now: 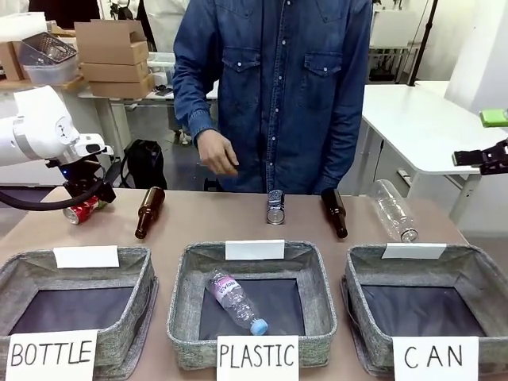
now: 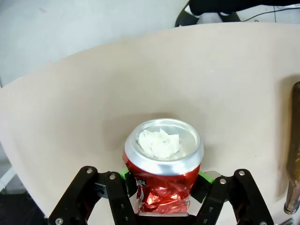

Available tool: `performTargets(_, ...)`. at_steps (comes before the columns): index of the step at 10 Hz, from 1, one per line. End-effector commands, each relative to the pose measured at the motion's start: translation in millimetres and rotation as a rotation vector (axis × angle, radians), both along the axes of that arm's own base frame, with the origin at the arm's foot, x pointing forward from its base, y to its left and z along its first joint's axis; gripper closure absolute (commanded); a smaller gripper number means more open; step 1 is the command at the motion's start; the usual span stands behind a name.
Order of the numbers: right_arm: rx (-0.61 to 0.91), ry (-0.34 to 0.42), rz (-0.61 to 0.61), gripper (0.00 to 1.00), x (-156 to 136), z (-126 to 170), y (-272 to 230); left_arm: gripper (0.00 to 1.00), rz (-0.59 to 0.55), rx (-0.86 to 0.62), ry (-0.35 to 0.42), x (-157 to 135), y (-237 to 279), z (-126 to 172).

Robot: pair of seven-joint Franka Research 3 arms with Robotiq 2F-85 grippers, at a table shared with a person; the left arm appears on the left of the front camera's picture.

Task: Sort the can waste into the basket.
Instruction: Pick up the can waste from the table and place it in the right Fabric basket.

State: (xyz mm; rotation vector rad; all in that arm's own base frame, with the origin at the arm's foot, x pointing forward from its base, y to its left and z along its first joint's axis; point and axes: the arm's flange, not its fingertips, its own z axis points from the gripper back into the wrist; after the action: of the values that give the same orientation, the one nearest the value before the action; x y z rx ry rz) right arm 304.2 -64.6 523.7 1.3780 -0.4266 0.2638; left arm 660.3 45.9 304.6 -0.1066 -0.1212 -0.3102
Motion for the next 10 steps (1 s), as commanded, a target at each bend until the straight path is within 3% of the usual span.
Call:
performTargets(1,0.014,-0.031,-0.001,0.0,3.8,2.3,1.7,1.0,0.026,0.009,0.024,-0.9,0.1,-0.6)
performTargets(3,0.014,-0.031,-0.001,0.0,3.8,2.3,1.7,1.0,0.034,-0.003,0.035,-10.6,1.9,9.6)
performTargets(5,0.014,-0.031,-0.001,0.0,3.8,2.3,1.7,1.0,-0.023,-0.009,0.035,-44.6,4.7,49.7)
performTargets(8,0.014,-0.031,-0.001,0.0,3.8,2.3,1.7,1.0,-0.203,0.01,0.012,-162.6,-0.3,152.9)
performTargets(9,0.014,-0.031,-0.001,0.0,3.8,2.3,1.7,1.0,-0.258,-0.023,0.019,-192.4,-1.2,170.6)
performTargets(10,0.014,-0.031,-0.001,0.0,3.8,2.3,1.7,1.0,-0.341,-0.066,-0.003,-241.0,-7.0,187.7)
